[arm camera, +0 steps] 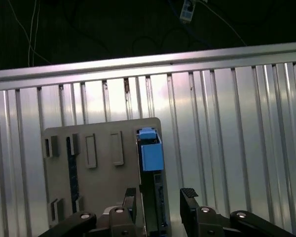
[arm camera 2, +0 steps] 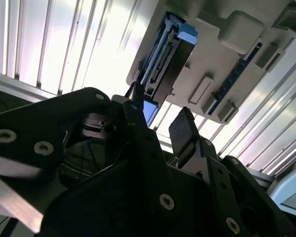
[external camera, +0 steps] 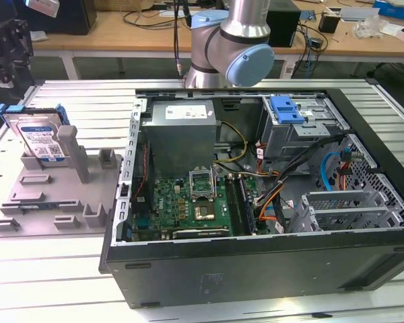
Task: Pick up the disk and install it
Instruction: 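Pick up the disk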
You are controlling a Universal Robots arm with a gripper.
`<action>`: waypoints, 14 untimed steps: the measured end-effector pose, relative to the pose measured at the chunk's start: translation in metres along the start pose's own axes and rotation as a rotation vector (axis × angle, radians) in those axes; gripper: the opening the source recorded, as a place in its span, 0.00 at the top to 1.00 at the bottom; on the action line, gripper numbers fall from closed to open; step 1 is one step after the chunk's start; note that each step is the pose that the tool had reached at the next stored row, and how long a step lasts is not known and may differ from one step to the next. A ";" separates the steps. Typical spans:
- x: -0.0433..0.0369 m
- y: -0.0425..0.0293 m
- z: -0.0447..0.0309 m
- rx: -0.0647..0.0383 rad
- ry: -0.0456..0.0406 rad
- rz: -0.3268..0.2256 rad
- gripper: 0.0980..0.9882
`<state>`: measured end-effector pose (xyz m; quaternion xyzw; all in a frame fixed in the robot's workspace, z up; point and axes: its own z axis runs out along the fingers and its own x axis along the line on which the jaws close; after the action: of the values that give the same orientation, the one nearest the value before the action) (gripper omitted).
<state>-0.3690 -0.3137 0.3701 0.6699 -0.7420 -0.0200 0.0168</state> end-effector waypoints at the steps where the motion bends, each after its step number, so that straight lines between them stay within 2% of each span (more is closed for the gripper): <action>1: 0.0000 0.0000 0.0000 0.000 0.0000 0.000 0.57; 8: 0.0002 0.0036 0.0019 0.008 0.0002 0.000 0.57; 14: 0.0007 0.0091 0.0042 0.010 0.0000 0.000 0.57</action>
<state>-0.3784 -0.3135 0.3664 0.6701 -0.7420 -0.0163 0.0134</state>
